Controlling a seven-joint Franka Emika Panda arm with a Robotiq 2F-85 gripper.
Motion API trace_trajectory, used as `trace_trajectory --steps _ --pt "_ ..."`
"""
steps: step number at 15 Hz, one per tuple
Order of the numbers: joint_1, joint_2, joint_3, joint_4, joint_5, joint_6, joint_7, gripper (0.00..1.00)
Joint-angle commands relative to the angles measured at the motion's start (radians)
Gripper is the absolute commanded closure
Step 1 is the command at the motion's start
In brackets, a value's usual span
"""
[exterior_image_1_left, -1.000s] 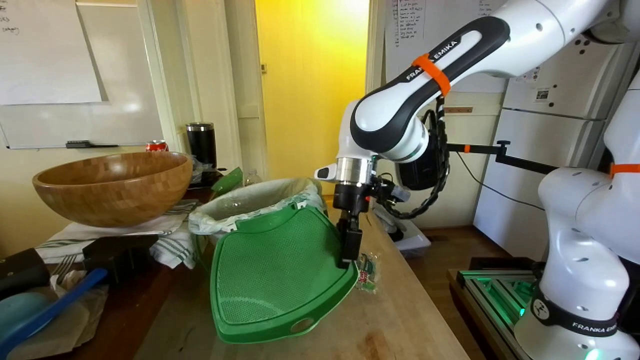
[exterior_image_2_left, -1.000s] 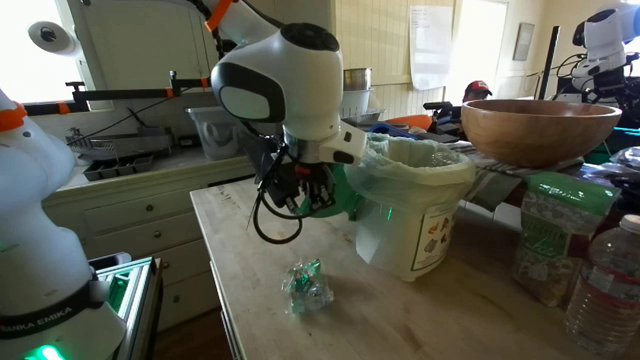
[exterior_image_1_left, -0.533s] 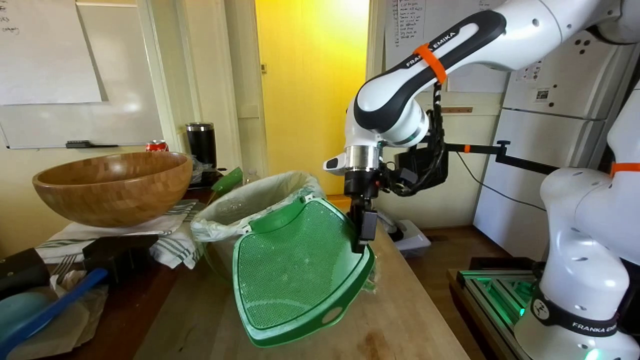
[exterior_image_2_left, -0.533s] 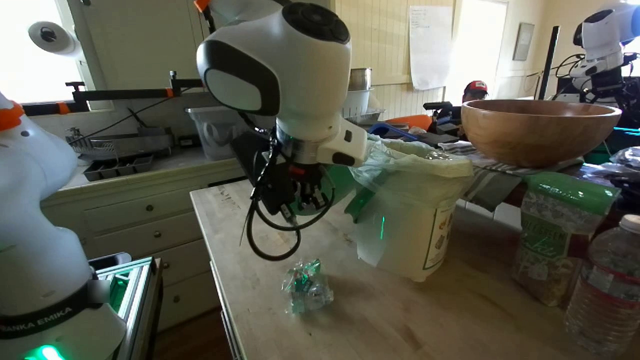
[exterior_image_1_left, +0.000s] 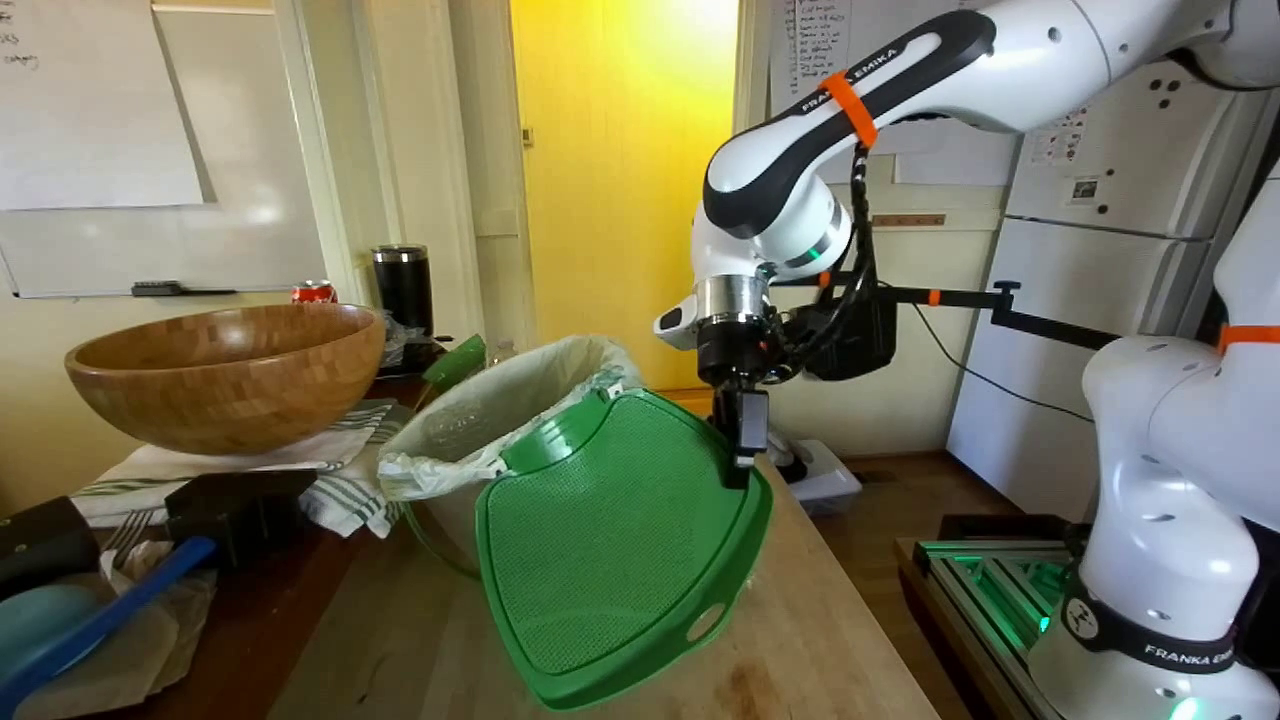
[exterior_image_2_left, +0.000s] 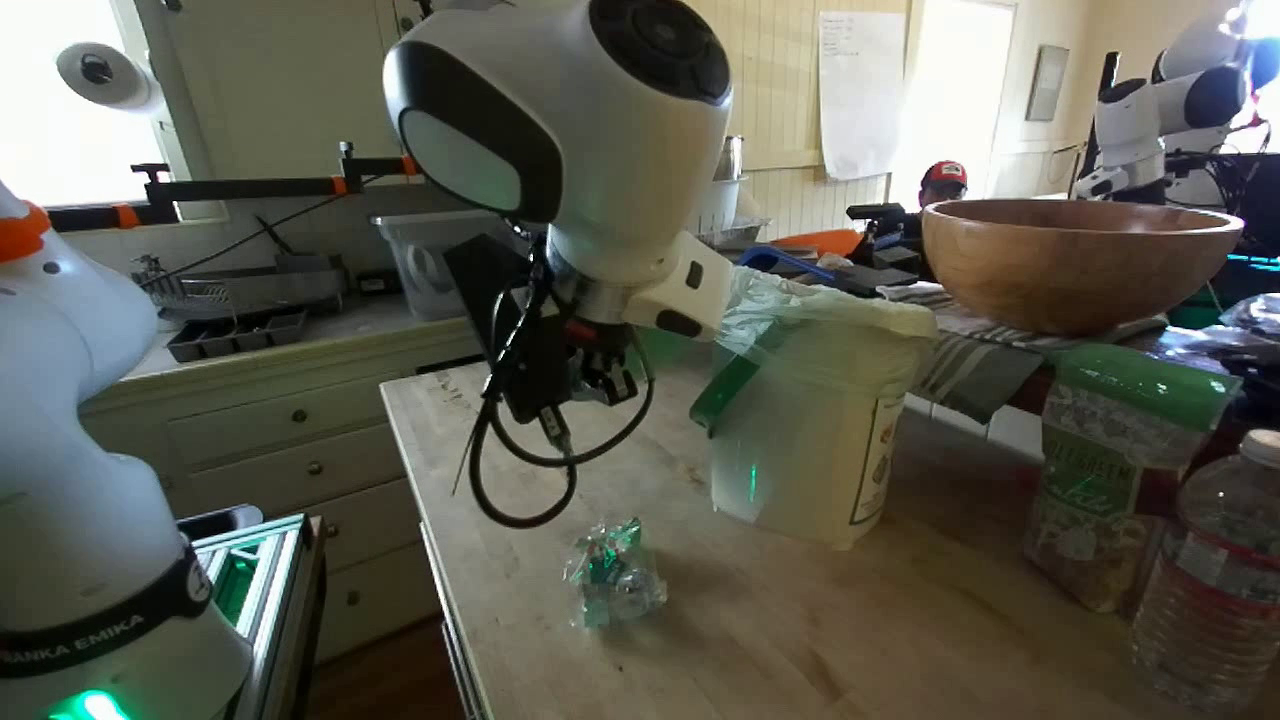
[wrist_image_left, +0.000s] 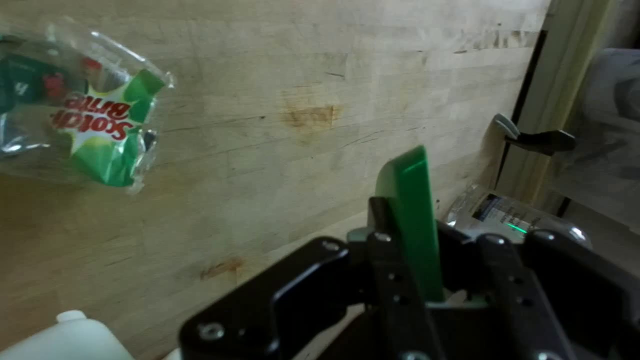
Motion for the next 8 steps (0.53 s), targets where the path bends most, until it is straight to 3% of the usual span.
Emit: trace_trajectory --steps 1,8 --pt "-0.034 0.06 -0.022 0.044 0.11 -0.121 -0.01 0.98" --pt "-0.104 0.083 -0.025 0.064 0.266 -0.215 0.091 0.98"
